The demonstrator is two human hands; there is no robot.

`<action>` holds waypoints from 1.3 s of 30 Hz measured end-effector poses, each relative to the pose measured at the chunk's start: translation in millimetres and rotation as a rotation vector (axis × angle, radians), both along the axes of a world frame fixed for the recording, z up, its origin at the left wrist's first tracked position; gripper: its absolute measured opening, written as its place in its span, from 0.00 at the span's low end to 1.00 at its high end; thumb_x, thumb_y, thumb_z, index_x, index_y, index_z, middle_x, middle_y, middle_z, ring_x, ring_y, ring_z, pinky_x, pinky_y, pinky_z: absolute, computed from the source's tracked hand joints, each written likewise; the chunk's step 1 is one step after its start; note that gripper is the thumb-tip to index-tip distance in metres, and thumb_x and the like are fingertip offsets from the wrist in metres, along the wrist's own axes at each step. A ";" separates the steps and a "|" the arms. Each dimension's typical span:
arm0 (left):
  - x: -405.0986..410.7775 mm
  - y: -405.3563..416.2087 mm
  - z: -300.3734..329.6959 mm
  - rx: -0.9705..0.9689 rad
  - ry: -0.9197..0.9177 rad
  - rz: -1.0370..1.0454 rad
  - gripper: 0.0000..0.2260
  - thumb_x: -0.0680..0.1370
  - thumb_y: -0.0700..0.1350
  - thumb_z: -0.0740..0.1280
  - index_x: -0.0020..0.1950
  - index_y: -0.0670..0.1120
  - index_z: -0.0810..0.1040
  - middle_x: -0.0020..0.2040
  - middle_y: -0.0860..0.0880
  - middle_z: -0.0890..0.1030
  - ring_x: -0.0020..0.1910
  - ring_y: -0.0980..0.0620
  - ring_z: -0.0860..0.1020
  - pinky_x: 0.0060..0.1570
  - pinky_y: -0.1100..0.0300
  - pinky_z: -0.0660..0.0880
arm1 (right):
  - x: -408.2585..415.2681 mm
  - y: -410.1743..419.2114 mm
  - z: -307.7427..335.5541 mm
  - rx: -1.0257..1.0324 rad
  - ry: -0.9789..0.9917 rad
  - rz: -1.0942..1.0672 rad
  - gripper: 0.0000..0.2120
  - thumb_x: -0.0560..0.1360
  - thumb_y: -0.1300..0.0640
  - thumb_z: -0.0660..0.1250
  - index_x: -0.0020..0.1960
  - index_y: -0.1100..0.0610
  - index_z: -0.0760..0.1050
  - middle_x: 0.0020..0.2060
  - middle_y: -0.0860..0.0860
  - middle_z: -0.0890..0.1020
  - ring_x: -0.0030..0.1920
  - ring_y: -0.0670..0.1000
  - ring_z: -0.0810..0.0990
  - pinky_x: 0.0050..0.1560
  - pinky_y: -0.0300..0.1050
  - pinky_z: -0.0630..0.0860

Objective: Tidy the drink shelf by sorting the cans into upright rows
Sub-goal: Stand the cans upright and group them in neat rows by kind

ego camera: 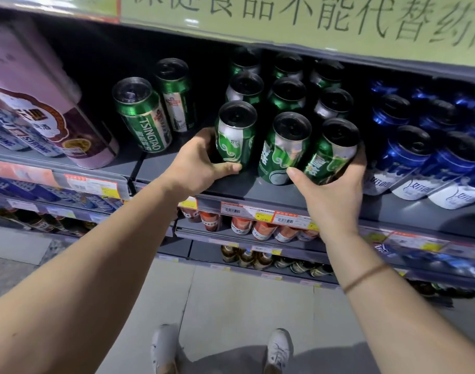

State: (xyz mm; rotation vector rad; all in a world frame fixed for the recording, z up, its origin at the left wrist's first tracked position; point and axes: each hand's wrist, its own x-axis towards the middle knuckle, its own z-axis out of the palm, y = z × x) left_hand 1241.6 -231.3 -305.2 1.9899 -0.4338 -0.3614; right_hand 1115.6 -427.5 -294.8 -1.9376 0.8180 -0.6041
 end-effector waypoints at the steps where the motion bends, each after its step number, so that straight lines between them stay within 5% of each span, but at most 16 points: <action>1: 0.2 0.5 -0.4 0.003 0.002 -0.004 0.30 0.67 0.50 0.79 0.65 0.46 0.73 0.59 0.53 0.81 0.60 0.57 0.78 0.64 0.53 0.73 | -0.3 -1.9 -0.4 0.007 0.006 0.003 0.51 0.60 0.44 0.79 0.75 0.48 0.55 0.70 0.49 0.69 0.70 0.50 0.67 0.68 0.48 0.68; 7: -5.4 -2.2 -4.9 0.001 0.004 0.121 0.34 0.63 0.52 0.81 0.65 0.46 0.73 0.59 0.53 0.81 0.60 0.56 0.77 0.65 0.53 0.72 | 2.2 -4.5 -1.9 0.005 0.094 -0.005 0.48 0.54 0.36 0.76 0.69 0.52 0.64 0.63 0.49 0.74 0.65 0.52 0.71 0.64 0.51 0.72; 12: -17.0 -11.9 5.3 0.042 -0.032 0.215 0.32 0.63 0.47 0.82 0.63 0.45 0.71 0.50 0.58 0.78 0.51 0.60 0.77 0.47 0.77 0.68 | 6.8 -1.9 2.0 -0.005 0.125 0.003 0.44 0.57 0.41 0.79 0.66 0.54 0.64 0.61 0.51 0.73 0.64 0.53 0.72 0.60 0.46 0.71; 14: -18.7 -12.5 5.7 0.045 -0.034 0.191 0.31 0.64 0.44 0.81 0.61 0.46 0.70 0.47 0.62 0.76 0.46 0.67 0.76 0.43 0.81 0.67 | 5.6 -4.7 3.1 0.002 0.134 0.024 0.43 0.58 0.44 0.80 0.67 0.54 0.64 0.61 0.51 0.74 0.64 0.52 0.72 0.61 0.46 0.71; 19: -22.8 -9.5 10.2 0.111 -0.055 0.173 0.31 0.68 0.48 0.78 0.67 0.48 0.70 0.51 0.60 0.75 0.51 0.63 0.72 0.44 0.82 0.64 | 0.1 -12.0 3.2 0.016 0.228 0.058 0.35 0.64 0.49 0.78 0.64 0.56 0.66 0.59 0.53 0.76 0.60 0.55 0.75 0.59 0.50 0.73; 24: -27.5 -15.0 9.2 0.162 -0.110 0.256 0.34 0.65 0.54 0.79 0.67 0.50 0.69 0.55 0.57 0.77 0.56 0.57 0.75 0.56 0.60 0.72 | 0.8 -10.2 2.5 -0.023 0.224 0.049 0.31 0.65 0.48 0.77 0.62 0.55 0.68 0.54 0.50 0.76 0.58 0.55 0.75 0.56 0.50 0.74; 30: -28.7 -11.8 11.4 0.161 -0.075 0.260 0.34 0.66 0.53 0.79 0.68 0.48 0.69 0.54 0.58 0.74 0.54 0.59 0.72 0.53 0.63 0.68 | -2.6 -10.1 -2.0 -0.036 0.237 0.049 0.28 0.65 0.47 0.77 0.59 0.54 0.69 0.56 0.52 0.78 0.56 0.57 0.78 0.56 0.57 0.77; 37: -32.7 -24.4 8.5 0.196 -0.113 0.386 0.33 0.61 0.59 0.80 0.59 0.51 0.70 0.56 0.53 0.79 0.56 0.49 0.78 0.54 0.53 0.75 | -2.9 -6.7 2.2 -0.048 0.245 0.043 0.29 0.68 0.49 0.76 0.61 0.58 0.68 0.56 0.53 0.76 0.57 0.56 0.75 0.51 0.44 0.70; 39: -33.6 -26.7 7.5 0.204 -0.137 0.402 0.39 0.59 0.61 0.80 0.64 0.51 0.68 0.58 0.51 0.77 0.59 0.48 0.76 0.58 0.48 0.75 | -2.8 -5.7 1.9 -0.048 0.251 0.042 0.30 0.67 0.48 0.76 0.62 0.58 0.67 0.56 0.51 0.75 0.57 0.55 0.74 0.51 0.44 0.69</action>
